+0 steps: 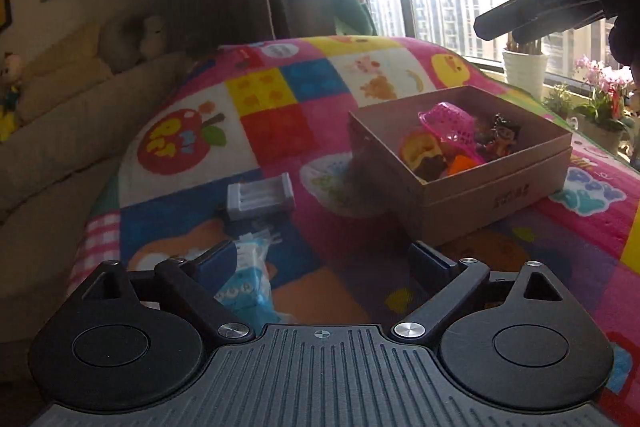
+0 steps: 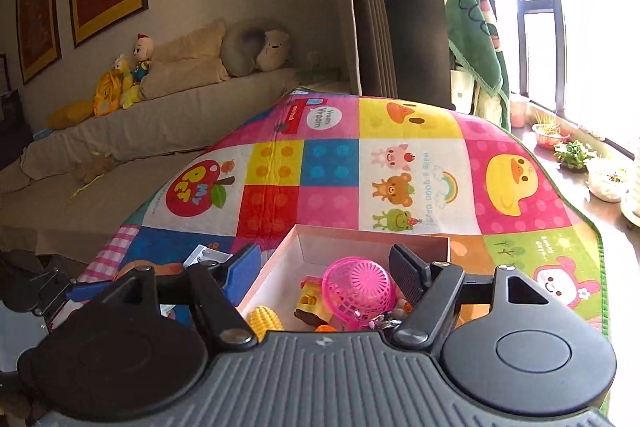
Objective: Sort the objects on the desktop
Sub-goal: 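Drop the doll and corn toy into the box with both tools, then grasp the white battery charger with the right tool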
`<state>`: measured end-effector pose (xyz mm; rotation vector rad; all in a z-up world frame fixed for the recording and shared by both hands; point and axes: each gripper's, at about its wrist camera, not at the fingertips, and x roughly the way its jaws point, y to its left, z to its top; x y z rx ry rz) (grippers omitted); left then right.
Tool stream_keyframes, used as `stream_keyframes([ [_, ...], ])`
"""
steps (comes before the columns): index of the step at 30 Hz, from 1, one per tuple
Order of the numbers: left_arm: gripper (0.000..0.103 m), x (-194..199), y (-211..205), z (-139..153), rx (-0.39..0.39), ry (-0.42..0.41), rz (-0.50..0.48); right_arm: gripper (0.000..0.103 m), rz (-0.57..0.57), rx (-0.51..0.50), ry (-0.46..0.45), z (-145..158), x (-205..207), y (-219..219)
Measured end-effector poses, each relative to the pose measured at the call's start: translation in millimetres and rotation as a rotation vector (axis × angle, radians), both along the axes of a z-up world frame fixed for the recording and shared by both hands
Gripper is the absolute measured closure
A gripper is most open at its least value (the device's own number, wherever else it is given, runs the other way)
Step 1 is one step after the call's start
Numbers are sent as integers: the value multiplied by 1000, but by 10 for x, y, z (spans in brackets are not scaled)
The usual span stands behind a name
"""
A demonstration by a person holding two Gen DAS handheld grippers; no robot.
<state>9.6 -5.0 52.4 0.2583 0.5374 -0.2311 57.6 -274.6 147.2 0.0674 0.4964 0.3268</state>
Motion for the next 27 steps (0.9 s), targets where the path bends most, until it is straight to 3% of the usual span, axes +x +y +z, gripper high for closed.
stream_keyframes([
  [4, 3, -106, 442, -82, -73, 40, 121, 23, 102, -6, 71, -94, 217, 563],
  [8, 3, -114, 793, -64, -170, 40, 200, 20, 177, 38, 237, -287, 701, 1299],
  [11, 2, -167, 951, -63, -212, 34, 216, 19, 157, 28, 360, -532, 1155, 1836],
  [17, 2, -235, 1152, -143, -230, 39, 269, 16, 31, -88, 475, -1039, 1784, 2552],
  [21, 2, -242, 1259, -171, -259, 44, 288, 13, -44, -141, 518, -1256, 1929, 2708],
  [23, 2, -249, 1261, -175, -270, 54, 283, 19, -41, -161, 484, -1246, 1871, 2730],
  [27, 2, -234, 1178, -170, -272, 59, 255, 20, 1, -199, 418, -1129, 1679, 2677],
])
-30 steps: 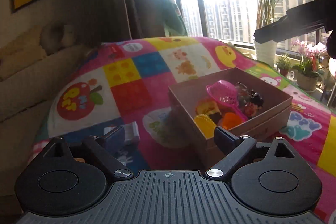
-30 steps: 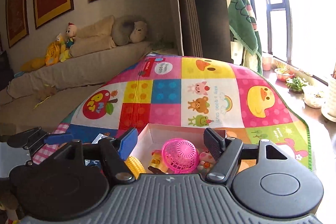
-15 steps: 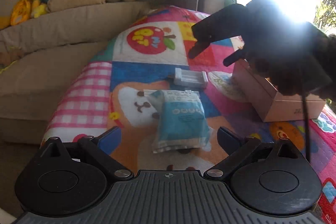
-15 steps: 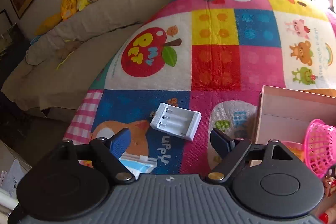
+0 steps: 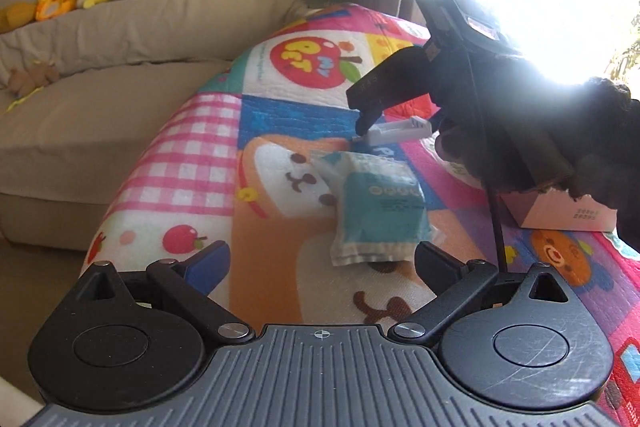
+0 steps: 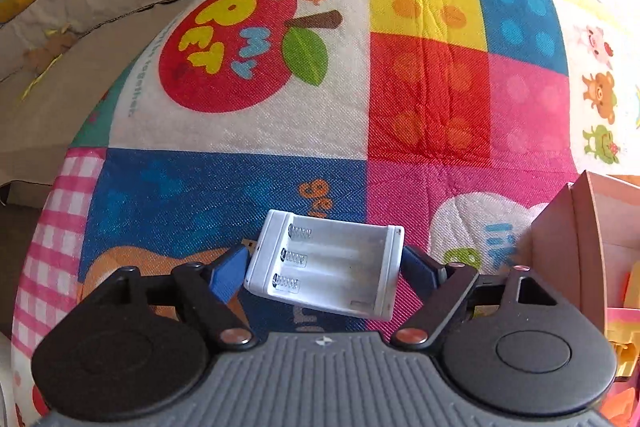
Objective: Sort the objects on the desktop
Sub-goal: 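Grasp the white battery charger with the right tool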
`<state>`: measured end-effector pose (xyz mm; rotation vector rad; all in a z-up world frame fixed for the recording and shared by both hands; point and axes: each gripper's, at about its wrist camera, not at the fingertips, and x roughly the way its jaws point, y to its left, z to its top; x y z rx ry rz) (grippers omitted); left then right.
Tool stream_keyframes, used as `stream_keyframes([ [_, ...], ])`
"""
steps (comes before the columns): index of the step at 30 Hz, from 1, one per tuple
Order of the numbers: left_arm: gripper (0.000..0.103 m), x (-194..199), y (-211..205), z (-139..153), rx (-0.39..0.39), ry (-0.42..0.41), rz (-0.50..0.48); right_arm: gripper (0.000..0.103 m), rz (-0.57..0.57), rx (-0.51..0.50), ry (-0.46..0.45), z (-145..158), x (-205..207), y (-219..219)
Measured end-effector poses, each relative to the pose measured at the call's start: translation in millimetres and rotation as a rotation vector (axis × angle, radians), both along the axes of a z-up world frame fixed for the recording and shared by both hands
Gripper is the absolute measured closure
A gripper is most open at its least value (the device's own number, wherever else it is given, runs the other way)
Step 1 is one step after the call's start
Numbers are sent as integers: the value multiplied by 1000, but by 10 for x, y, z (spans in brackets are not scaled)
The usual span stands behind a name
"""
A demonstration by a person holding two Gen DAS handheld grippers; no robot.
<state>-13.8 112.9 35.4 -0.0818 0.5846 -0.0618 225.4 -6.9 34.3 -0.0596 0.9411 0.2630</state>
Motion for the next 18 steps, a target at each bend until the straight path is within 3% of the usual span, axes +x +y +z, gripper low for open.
stream_keyframes([
  [1, 2, 1, -30, 3, -1, 1, -10, 21, 18, -6, -23, 50, -77, -30],
  [2, 2, 1, -67, 9, 1, 2, -20, 30, 32, -6, -45, 107, -159, -72],
  [4, 1, 2, -144, 20, 9, 4, -39, 66, 72, -3, -60, 247, -292, -170],
  [10, 1, 53, -395, 41, 34, 20, -82, 68, 151, 52, -113, 568, -736, -589],
  [14, 0, 50, -510, 103, 72, 5, -88, 67, 126, 89, -94, 597, -786, -815],
  [15, 0, 48, -519, 110, 81, 4, -85, 65, 125, 102, -90, 585, -767, -853],
  [17, 0, 57, -512, 97, 95, 16, -69, 39, 145, 120, -75, 533, -737, -876],
  [18, 0, 70, -497, 80, 97, 27, -62, 37, 152, 116, -75, 508, -728, -857],
])
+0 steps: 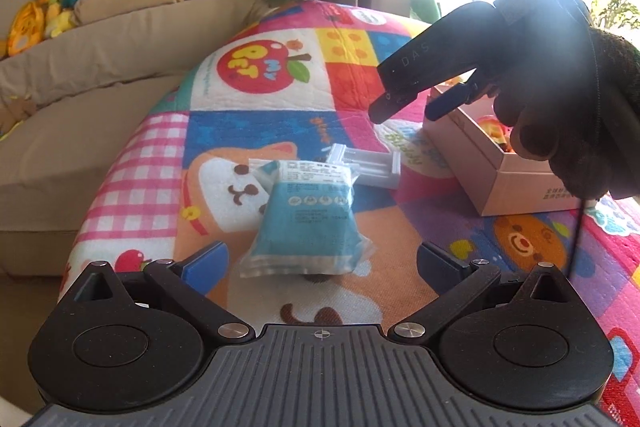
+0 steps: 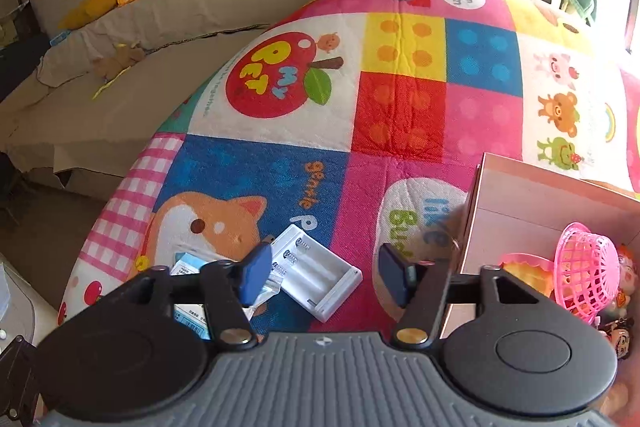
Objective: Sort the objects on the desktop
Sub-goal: 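Grasp the white battery charger with the right tool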
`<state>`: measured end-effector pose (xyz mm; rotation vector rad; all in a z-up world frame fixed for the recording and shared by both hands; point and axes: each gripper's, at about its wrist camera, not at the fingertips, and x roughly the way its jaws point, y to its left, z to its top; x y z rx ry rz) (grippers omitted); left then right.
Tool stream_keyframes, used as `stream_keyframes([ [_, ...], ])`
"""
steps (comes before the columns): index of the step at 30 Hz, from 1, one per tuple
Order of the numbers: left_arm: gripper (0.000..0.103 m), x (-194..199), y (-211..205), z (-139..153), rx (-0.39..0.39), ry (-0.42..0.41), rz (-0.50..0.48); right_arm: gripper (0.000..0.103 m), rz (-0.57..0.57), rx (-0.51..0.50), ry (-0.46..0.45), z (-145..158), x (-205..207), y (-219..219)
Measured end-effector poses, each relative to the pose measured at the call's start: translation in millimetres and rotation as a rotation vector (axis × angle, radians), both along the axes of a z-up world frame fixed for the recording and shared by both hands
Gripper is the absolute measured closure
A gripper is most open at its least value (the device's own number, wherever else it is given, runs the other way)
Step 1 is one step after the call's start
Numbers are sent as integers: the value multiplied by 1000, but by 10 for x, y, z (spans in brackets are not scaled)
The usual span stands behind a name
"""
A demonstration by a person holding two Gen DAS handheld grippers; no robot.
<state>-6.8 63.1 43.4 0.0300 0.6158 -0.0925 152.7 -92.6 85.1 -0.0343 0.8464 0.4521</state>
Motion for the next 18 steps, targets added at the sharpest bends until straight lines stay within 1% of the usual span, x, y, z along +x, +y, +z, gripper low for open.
stream_keyframes([
  [3, 0, 40, 68, -55, -11, 29, 20, 36, 35, -45, 8, -116, 40, 163],
  [4, 0, 50, 94, -71, -18, 34, 24, 29, 32, -54, 17, -156, 59, 215],
  [5, 0, 55, 120, -87, -26, 37, 27, 20, 16, -71, 36, -214, 99, 290],
  [6, 0, 57, 142, -99, -33, 40, 29, 16, -9, -78, 59, -262, 142, 346],
  [8, 0, 59, 181, -122, -46, 41, 30, 8, -51, -49, 126, -356, 242, 420],
  [9, 0, 61, 200, -131, -53, 42, 30, 5, -62, -47, 122, -369, 252, 474],
  [10, 0, 65, 220, -141, -60, 42, 31, 5, -61, -36, 126, -387, 262, 530],
  [12, 0, 69, 250, -163, -68, 43, 32, 5, -51, -28, 163, -442, 288, 660],
  [15, 0, 60, 301, -189, -75, 46, 40, 5, -78, -93, 186, -565, 355, 863],
  [16, 0, 51, 320, -198, -79, 46, 43, 5, -90, -117, 173, -597, 373, 910],
  [18, 0, 26, 358, -209, -86, 48, 47, 11, -93, -174, 121, -616, 385, 983],
])
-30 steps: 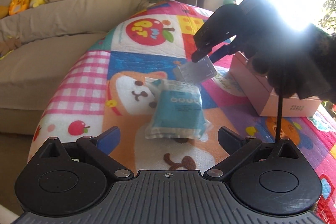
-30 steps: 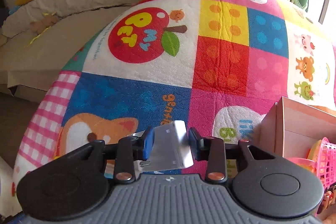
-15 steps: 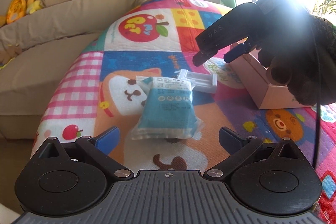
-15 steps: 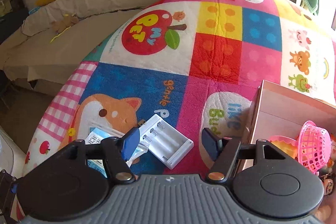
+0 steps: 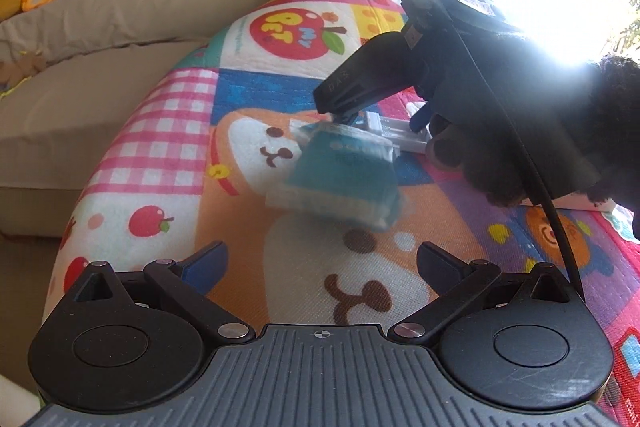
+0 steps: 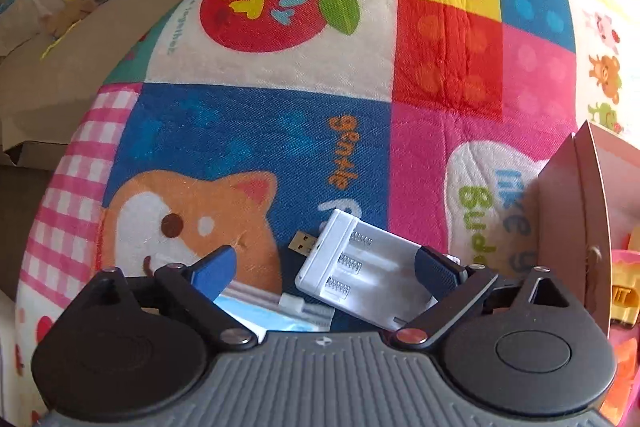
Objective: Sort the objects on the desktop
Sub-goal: 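Grasp the white battery charger with the right tool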
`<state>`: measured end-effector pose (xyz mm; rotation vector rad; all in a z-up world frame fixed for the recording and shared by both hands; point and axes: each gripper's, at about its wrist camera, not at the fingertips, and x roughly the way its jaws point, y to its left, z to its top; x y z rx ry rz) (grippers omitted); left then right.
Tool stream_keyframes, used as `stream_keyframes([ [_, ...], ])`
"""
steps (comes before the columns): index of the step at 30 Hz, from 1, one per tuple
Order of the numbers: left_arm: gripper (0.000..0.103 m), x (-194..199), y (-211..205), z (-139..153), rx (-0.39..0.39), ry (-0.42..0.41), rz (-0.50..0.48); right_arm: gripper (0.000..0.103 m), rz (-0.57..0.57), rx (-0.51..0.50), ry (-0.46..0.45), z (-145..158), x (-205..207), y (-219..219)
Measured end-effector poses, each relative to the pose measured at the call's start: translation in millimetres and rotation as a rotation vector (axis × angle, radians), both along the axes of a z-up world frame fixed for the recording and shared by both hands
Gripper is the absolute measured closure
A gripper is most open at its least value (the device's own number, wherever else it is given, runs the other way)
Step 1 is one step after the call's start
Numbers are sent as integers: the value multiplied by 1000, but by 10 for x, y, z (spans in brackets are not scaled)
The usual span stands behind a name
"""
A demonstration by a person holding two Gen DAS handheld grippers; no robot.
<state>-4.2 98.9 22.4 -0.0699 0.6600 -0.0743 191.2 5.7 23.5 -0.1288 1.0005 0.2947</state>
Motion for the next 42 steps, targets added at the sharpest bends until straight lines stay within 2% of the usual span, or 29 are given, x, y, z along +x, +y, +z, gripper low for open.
stream_keyframes([
  [1, 0, -12, 16, -6, -3, 1, 2, 22, 10, -26, -27, 8, -6, 18],
  [2, 0, -21, 31, -13, -5, 4, 3, 40, 25, -41, -47, 26, -17, 23],
  [4, 0, -21, 44, -24, -8, 9, 6, 63, 64, -42, -64, 91, -47, 1],
  [5, 0, -13, 40, -29, -7, 10, 8, 66, 84, -29, -52, 118, -46, -19],
  [8, 0, -19, 11, -20, -6, 6, 9, 63, 70, -53, -41, 129, -76, -78],
  [9, 0, -26, 1, -17, -5, 4, 8, 52, 43, -62, -44, 124, -78, -110],
  [10, 0, -33, -12, -15, -2, 3, 7, 31, 9, -63, -47, 114, -76, -155],
  [12, 0, -37, -30, -25, 4, 7, 5, 15, -22, -25, -46, 97, -68, -250],
  [13, 0, -33, -38, -38, 6, 11, 6, 16, -30, -15, -30, 73, -47, -285],
  [17, 0, -22, -50, -87, 6, 27, 13, 3, -29, 12, -14, 14, -9, -297],
  [21, 0, -18, -41, -94, 0, 27, 8, 4, -8, -32, -58, -51, -12, -136],
  [24, 0, -18, -32, -99, -9, 27, 7, 23, 63, -59, -127, -52, -75, -12],
  [26, 0, -15, -26, -103, -14, 30, 7, 41, 118, -67, -144, -18, -122, 44],
  [28, 0, -23, -21, -104, -20, 25, 7, 46, 145, -75, -143, 8, -145, 63],
  [30, 0, -26, -15, -105, -28, 23, 8, 45, 126, -40, -119, 70, -102, -14],
  [32, 0, -23, -16, -106, -30, 26, 9, 26, 70, -3, -99, 148, -9, -153],
  [34, 0, -21, -12, -110, -31, 24, 6, 21, 26, 15, -73, 203, 105, -291],
  [37, 0, -15, -18, -118, -32, 26, 3, 19, 18, 56, 14, 225, 249, -482],
  [39, 0, -9, -17, -120, -32, 29, 2, 19, 51, 61, 27, 222, 257, -515],
  [42, 0, -6, -18, -122, -29, 30, 1, 15, 83, 5, 2, 157, 220, -429],
])
